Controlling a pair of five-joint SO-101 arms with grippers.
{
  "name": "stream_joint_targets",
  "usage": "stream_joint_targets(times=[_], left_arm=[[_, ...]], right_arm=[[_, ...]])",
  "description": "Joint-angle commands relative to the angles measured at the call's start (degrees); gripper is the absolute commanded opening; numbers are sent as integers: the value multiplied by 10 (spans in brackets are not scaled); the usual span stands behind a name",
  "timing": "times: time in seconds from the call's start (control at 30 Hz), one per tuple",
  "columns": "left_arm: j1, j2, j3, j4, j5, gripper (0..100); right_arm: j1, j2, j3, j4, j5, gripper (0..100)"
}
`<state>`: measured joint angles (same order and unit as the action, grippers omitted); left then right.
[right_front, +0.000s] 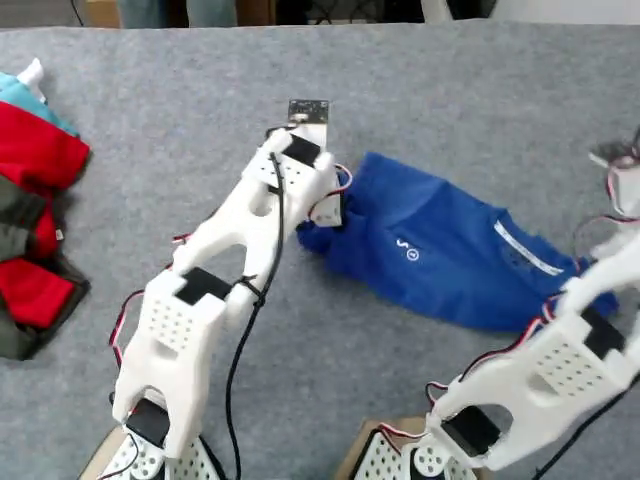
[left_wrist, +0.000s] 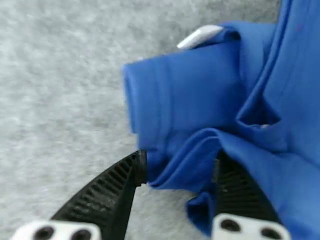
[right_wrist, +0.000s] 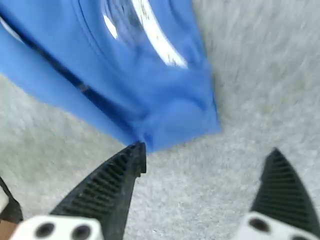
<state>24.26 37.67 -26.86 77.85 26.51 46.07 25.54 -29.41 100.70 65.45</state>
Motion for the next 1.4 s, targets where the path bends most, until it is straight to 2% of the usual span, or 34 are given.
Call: stream_joint_targets(times=[0.0,0.07,0.2,0.37,0.5,0.6,0.73,0.9,0.97,1.03,1.1,1.37], left_arm=[[7,37,-44,4,18,91],[2,67,-51,11,17,19],[1,92,-71,87,11,29],[1,91,-95,160,-79,29],[-19,98,-95,216,-134,29],[-44,91,-68,218,-154,29],[-78,91,-58,221,-165,29],[-91,93,-51,221,-167,29],[-92,97,-51,220,-164,29],[-94,98,-51,220,-164,29],[-102,98,-51,219,-164,29],[-177,131,-36,221,-154,29]], right_arm=[[-81,-44,-1,3,-63,279],[-135,-44,-6,2,-98,250],[-254,-39,-7,-18,-151,221],[-385,-6,-7,-94,-209,223],[-445,51,-29,-147,-261,224],[-453,118,-66,-182,-292,224],[-451,231,-140,-187,-294,223],[-448,352,-282,-93,-294,216],[-448,389,-353,-43,-283,173],[-448,419,-422,1,-251,80],[-443,441,-465,5,-228,8],[-352,437,-476,5,-229,14]])
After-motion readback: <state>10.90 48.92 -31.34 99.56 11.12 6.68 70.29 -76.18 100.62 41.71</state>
